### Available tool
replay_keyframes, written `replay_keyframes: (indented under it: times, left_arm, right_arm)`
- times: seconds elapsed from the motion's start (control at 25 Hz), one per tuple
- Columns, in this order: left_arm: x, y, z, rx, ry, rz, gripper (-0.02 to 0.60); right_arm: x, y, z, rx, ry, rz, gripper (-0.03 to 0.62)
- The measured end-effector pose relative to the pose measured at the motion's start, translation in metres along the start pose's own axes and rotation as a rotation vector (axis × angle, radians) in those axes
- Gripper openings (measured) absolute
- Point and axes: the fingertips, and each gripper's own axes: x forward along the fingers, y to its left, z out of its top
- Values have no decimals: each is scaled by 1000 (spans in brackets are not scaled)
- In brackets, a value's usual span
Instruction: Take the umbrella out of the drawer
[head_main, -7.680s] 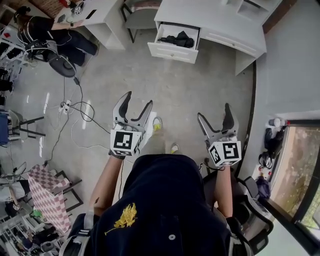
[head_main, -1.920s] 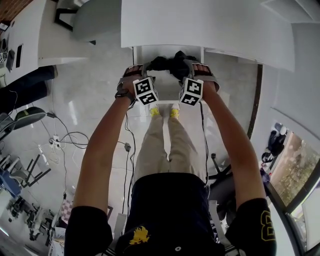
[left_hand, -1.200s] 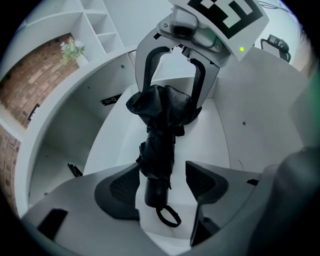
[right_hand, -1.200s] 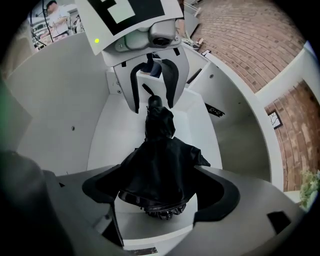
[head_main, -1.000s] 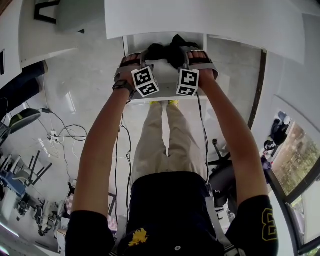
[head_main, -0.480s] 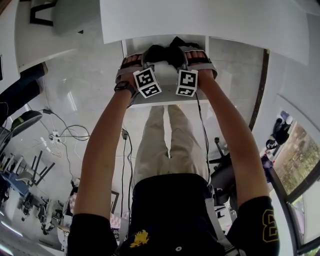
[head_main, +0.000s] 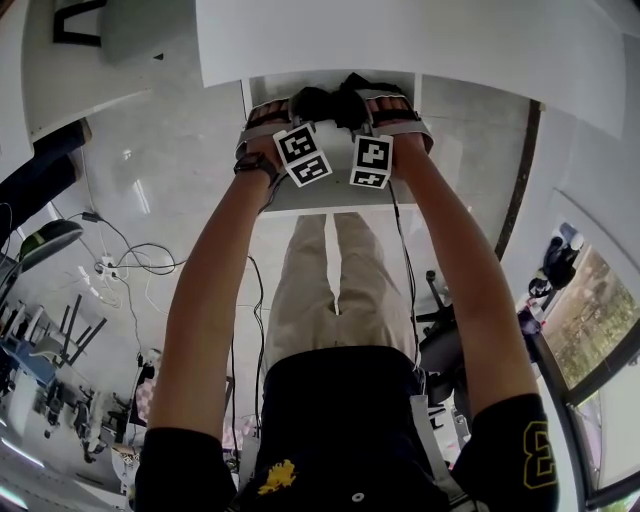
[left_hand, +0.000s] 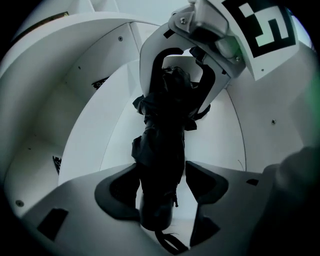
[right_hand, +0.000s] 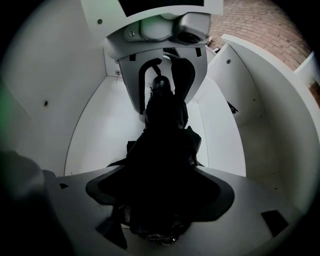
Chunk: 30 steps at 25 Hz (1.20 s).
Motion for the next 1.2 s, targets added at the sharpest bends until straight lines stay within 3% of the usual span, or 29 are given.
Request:
replay_keyframes:
  times: [0.52, 0.88, 1.2]
  left_arm:
    - [17, -12, 6, -17, 8, -126, 256]
    - [20, -16, 7, -22, 6, -175, 249]
    - [23, -18, 9, -24, 4, -187, 244]
  right_arm:
    - [13, 7, -1, 48, -40, 151, 388]
    - [18, 9, 2, 63, -23, 254, 385]
    - [22, 11, 2, 86, -27, 292, 385]
